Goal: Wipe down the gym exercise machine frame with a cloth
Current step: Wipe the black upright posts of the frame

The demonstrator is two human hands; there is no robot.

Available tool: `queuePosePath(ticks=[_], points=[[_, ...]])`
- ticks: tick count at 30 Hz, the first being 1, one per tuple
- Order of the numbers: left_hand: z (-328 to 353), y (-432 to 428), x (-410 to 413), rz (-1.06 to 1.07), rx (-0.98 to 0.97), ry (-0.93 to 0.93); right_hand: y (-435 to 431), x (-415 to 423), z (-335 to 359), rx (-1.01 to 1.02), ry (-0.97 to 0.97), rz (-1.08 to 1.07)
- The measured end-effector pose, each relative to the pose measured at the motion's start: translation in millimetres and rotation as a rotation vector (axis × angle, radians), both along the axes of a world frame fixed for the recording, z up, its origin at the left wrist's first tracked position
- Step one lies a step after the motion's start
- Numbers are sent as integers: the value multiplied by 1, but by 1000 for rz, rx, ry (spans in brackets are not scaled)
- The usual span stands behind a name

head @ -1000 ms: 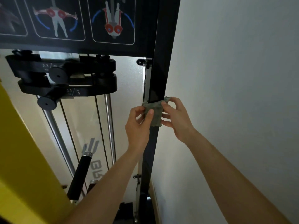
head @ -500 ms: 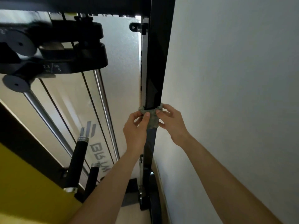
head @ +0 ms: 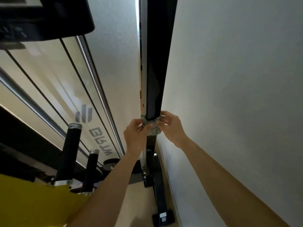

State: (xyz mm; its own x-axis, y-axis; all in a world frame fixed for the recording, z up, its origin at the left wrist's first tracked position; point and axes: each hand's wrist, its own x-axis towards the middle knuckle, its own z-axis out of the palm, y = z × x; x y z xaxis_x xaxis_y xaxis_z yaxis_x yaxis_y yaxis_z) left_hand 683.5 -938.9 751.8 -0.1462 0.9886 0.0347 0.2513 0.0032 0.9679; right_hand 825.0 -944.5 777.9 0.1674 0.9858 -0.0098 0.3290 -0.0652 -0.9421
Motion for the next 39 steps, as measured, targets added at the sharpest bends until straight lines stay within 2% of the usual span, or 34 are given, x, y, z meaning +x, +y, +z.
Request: queuePosePath(ticks=[6, 10, 20, 23, 33, 39], points=[[-45, -1, -1, 5, 0, 125, 1, 3, -42, -23, -77, 38], [-71, -4, 4, 13, -38, 105, -1, 1, -71, -54, -82, 74], [-152, -3, 5, 27, -50, 57, -3, 0, -146, -37, 163, 38], [-180, -4, 6, 30, -50, 58, -3, 1, -174, -34, 180, 39], [-309, -6, 12, 40, -72, 16, 0, 1, -319, -5, 155, 30], [-412, -9, 15, 99, -80, -34, 0, -4, -419, 49, 168, 4]])
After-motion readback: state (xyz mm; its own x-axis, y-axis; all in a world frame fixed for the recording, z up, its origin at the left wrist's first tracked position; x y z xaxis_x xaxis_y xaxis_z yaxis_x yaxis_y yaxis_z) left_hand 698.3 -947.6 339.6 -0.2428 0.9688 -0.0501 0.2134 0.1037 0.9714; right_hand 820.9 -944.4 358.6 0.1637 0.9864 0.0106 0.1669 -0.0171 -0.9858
